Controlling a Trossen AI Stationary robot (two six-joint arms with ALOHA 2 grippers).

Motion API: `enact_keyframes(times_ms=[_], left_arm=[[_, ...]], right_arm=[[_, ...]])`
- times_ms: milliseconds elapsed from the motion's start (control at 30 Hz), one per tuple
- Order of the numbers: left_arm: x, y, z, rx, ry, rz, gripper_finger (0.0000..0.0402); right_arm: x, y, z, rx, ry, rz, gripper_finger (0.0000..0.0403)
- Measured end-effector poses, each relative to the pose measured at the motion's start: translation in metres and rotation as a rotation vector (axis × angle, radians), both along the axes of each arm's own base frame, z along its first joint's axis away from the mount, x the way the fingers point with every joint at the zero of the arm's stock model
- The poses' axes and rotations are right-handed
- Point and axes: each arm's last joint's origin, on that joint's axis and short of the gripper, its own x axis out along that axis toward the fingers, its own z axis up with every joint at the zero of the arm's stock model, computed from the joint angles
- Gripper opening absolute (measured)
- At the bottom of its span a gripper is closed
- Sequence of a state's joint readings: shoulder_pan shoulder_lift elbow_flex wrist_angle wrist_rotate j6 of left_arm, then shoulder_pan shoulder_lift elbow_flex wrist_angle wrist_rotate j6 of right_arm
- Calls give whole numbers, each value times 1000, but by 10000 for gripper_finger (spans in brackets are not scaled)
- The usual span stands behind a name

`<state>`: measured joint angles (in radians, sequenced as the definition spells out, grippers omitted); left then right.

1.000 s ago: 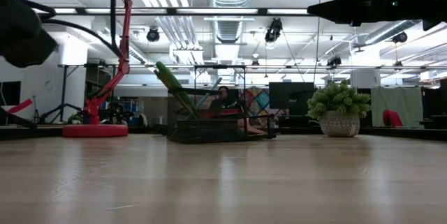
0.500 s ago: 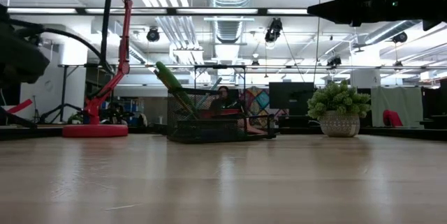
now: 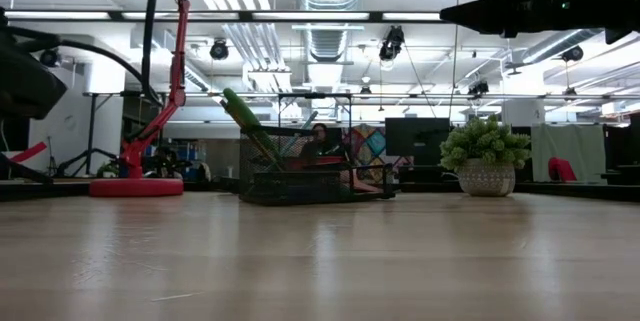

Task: Pick and place office supplies into organizer
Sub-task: Put the pink eraser into the black desk organizer

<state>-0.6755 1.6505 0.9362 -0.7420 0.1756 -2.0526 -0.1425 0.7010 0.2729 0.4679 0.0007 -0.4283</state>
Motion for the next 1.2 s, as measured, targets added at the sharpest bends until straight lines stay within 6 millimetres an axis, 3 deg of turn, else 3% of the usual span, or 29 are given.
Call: enact_keyframes(times_ms=[333,800,1033,1200], left_arm=[[-4,0,-6,15,25,-71,183],[-4,1,-6,23,16,-123,13],[0,13,-2,71,-39,-193,9],[19,32,5,147,-186,-261,5]], right_arm=[[0,0,0,-2,0,0,8],[0,0,0,-2,0,0,8],[0,0,0,-2,-1,0,8],[0,0,0,-18,1,-1,8]])
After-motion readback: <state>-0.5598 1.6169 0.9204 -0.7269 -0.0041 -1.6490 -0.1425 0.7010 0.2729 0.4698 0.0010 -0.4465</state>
